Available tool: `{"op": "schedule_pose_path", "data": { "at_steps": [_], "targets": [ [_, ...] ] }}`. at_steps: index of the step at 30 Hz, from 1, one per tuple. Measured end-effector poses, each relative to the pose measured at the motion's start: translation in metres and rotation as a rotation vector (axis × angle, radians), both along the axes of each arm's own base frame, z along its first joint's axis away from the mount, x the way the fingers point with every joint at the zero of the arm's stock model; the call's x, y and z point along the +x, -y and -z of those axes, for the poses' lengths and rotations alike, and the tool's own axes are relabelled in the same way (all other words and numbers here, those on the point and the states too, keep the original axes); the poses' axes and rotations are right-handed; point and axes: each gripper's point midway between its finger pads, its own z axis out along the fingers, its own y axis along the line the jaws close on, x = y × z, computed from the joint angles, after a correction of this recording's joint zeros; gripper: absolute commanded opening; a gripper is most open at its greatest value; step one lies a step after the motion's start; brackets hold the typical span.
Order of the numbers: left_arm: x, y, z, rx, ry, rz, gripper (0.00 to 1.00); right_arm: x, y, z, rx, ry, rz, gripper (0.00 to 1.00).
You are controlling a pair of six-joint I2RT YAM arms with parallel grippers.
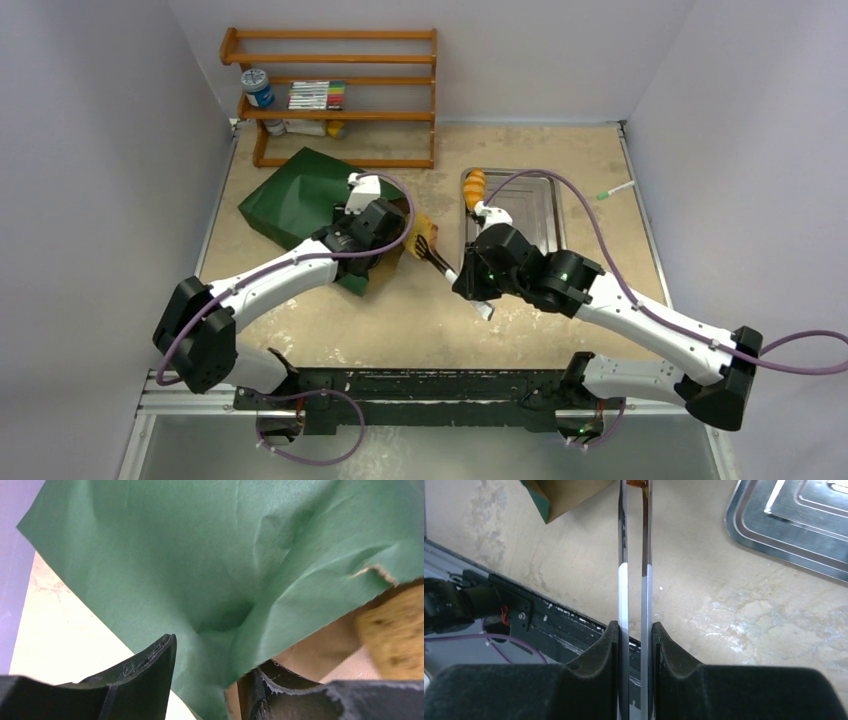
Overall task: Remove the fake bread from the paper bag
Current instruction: Take out the fake bread from the paper bag, then place the fake bread in the container.
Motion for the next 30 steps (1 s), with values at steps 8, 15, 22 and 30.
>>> {"op": "schedule_pose_path", "data": {
  "at_steps": [8,15,22,30],
  "targets": [
    [0.005,-0.009,0.002,-0.013,-0.01,-0.024,0.47,0.011,0.03,-0.011,-0.015,0.05,0.185,0.0],
    [0.004,-0.007,0.001,-0.03,-0.026,0.008,0.46,0.026,0.045,-0.029,-0.026,0.115,0.315,0.0],
    [-0.002,-0.001,-0.008,-0.081,-0.026,0.063,0.45,0.056,0.061,-0.028,-0.078,0.164,0.441,0.0],
    [-0.012,0.007,-0.014,-0.15,-0.034,0.129,0.44,0.107,0.097,-0.012,-0.102,0.193,0.558,0.0]
  ]
}}
